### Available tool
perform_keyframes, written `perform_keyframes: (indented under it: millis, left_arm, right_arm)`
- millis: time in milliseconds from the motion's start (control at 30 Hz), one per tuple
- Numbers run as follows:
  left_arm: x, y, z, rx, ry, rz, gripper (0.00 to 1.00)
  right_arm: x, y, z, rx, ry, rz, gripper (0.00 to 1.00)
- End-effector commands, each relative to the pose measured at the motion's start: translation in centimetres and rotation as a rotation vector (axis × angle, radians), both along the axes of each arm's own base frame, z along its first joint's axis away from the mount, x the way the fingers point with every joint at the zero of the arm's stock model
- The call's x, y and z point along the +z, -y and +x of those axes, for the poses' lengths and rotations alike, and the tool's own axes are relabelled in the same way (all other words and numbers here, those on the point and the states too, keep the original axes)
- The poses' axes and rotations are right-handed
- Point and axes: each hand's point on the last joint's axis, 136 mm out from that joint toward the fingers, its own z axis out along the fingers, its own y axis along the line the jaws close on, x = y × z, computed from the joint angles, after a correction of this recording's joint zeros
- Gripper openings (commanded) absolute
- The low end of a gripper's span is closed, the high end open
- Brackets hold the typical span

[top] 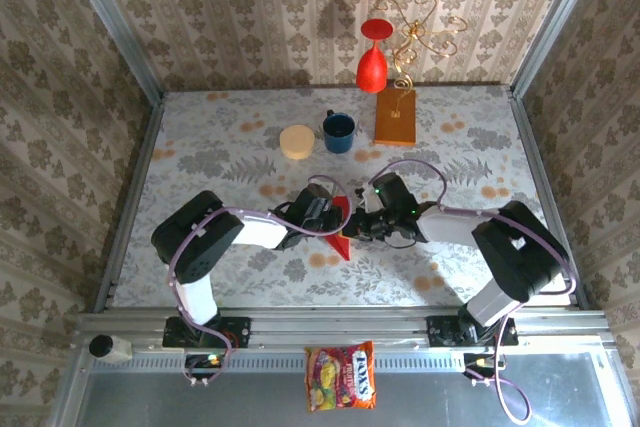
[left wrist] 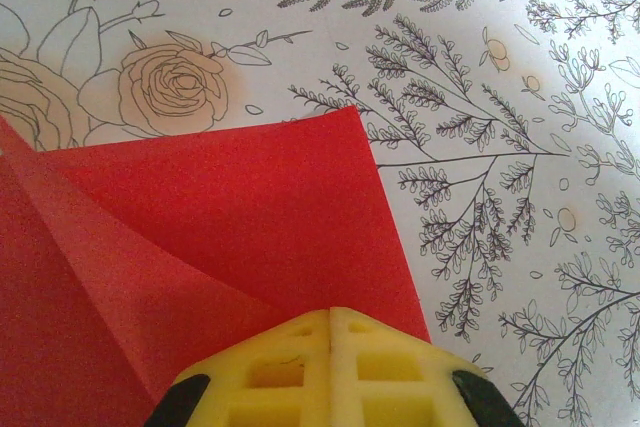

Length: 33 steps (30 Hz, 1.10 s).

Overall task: Fold a paper plane with a square sheet of paper (pick it up from the middle)
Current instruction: Fourth fold the wing at the center of the table.

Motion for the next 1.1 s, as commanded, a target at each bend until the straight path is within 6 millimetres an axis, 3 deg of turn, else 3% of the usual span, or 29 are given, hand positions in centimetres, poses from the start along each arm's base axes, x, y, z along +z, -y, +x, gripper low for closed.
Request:
perform_keyframes:
  millis: [0,167,433,800,1067]
  left_arm:
    - [-2.8,-1.6,-1.0,0.023,-0.061,0.067,0.00]
    - [-2.9,-1.8,-1.0,0.035,-0.074,0.081,0.00]
    - [-4.0,-3.2,-0.7,0.111,-0.118,0.156,0.00]
    - [-4.8,-4.1,-0.8,0.154,-0.145,0.196,0.00]
    - [-5.2,-4.3,-0.8,0.163,-0.151,0.208,0.00]
  right_arm:
    - [-1.3,-0.8,0.4,-0.005,-0.016,-0.022,0.05]
    - [-4.3,-0.2,0.1,-0.013,-0.061,-0.074,0.02]
    - [-6.6,1.7,-2.9,0.020,-0.121,-0.135,0.00]
    - [-6.5,2.5,-6.9,0.147,-0.128,-0.168,0.00]
    - [-7.8,3.3,-9.1,0.171,-0.158,-0.194,0.00]
